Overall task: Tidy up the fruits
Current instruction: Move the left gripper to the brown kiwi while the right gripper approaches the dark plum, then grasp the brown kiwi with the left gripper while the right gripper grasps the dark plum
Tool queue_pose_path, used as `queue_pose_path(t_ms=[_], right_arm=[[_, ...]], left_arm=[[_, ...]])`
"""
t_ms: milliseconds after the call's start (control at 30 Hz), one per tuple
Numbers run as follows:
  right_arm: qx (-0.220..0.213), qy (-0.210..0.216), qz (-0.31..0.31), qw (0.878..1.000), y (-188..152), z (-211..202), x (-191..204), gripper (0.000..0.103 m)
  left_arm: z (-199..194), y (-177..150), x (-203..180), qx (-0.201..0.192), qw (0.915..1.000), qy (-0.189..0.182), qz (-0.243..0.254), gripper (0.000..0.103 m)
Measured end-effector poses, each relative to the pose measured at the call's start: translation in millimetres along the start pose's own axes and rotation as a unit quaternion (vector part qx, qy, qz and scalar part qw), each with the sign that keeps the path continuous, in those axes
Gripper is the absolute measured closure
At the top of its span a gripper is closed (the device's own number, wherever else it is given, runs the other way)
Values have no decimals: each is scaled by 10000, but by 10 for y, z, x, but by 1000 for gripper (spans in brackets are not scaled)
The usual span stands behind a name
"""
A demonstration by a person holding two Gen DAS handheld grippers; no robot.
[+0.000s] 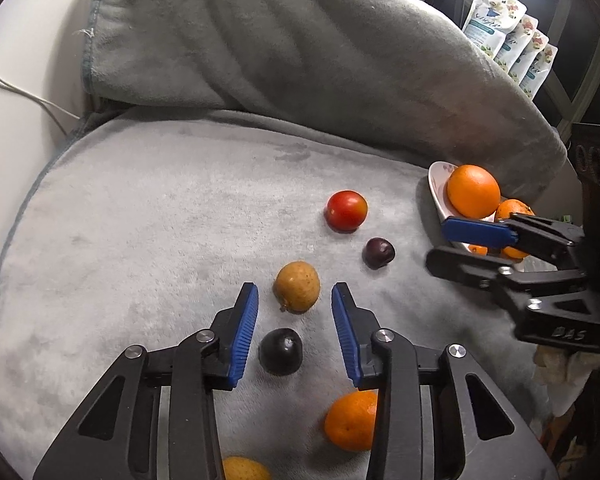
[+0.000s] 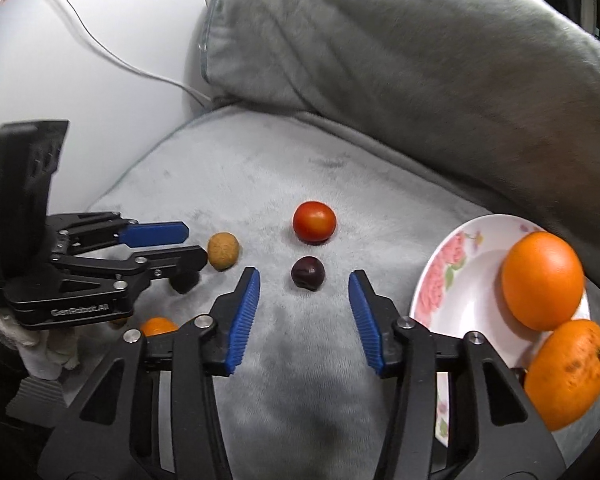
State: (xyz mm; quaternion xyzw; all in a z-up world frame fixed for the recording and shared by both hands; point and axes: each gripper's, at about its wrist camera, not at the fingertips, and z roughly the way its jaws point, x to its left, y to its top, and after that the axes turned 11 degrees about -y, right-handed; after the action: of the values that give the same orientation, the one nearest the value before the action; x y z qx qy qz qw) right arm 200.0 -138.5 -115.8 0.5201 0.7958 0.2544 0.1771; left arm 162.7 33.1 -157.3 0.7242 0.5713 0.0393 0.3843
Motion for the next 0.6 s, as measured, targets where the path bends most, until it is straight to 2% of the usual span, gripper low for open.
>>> queue_pose_path(t_ms=[333,600], right_arm=[[259,-202,-286,9991,75,305,134,64],[363,-256,-358,9984,88,450,148,64]], left_arm=[[123,44,-3,153,9999,6,77,71],[229,71,1,227,9997,64,96,75]])
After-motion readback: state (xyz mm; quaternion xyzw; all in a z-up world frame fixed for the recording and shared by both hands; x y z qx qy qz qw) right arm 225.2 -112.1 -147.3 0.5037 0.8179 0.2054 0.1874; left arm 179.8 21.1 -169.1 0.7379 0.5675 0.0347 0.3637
